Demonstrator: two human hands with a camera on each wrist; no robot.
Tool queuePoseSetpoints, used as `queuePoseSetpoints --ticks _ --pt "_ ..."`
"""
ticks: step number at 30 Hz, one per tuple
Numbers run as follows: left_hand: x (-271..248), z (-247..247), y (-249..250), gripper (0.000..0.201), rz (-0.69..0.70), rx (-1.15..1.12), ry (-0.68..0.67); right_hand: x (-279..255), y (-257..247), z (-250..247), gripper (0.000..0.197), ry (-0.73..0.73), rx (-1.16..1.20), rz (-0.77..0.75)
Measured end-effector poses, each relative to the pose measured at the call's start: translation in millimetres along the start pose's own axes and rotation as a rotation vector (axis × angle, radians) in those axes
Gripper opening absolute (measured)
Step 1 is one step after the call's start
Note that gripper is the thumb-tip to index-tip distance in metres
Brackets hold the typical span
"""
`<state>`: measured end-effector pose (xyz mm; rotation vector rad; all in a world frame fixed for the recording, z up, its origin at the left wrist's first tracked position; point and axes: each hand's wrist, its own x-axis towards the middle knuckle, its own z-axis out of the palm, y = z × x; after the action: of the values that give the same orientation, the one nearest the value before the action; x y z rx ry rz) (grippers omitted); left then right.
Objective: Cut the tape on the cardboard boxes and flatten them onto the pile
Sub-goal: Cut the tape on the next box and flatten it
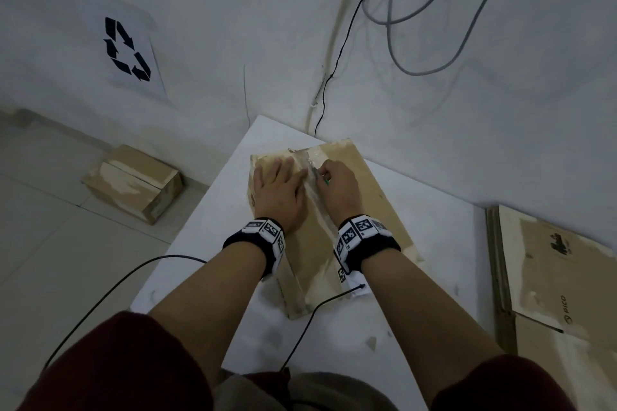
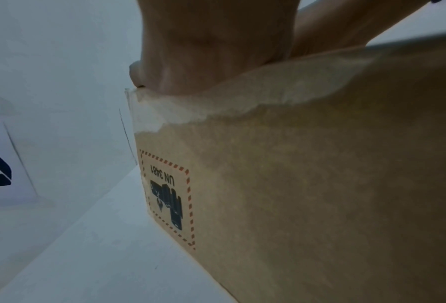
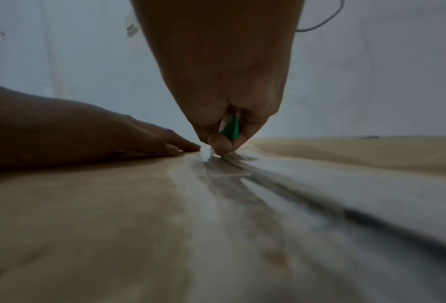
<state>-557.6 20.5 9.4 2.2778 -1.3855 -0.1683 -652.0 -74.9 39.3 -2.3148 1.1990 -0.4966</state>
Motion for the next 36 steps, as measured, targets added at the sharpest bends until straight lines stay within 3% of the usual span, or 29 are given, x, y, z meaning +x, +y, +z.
queuePoseSetpoints --ticks 8,18,21,23,25,28,30,36 --pt "2 2 0 0.056 -0.013 0.022 -0.008 1 -6 -9 0.017 -0.106 -0.158 0.065" --pt "2 5 -2 0.054 -0.012 0.033 0.024 -50 15 -22 0.019 -0.177 -0.202 0.145" --pt "3 6 -1 0.045 -0.006 0.049 -0.001 -73 21 -32 0.02 -0.175 -0.223 0.191" --pt "2 2 2 0.048 0.038 0.05 -0.011 -80 22 -34 0.021 -0.145 -0.22 0.202" --pt "-3 -4 8 0.057 0.172 0.008 -0.064 -83 21 -31 0.02 -0.123 -0.224 0.204" --pt "-28 -3 22 0.075 0.352 0.124 -0.265 -83 18 -29 0.018 -0.107 -0.235 0.224" --pt "-40 2 26 0.083 0.37 0.21 -0.314 -83 17 -30 0.017 -0.107 -0.227 0.241" --pt "-33 0 25 0.066 0.334 0.164 -0.306 -101 14 -38 0.015 -0.096 -0.301 0.284"
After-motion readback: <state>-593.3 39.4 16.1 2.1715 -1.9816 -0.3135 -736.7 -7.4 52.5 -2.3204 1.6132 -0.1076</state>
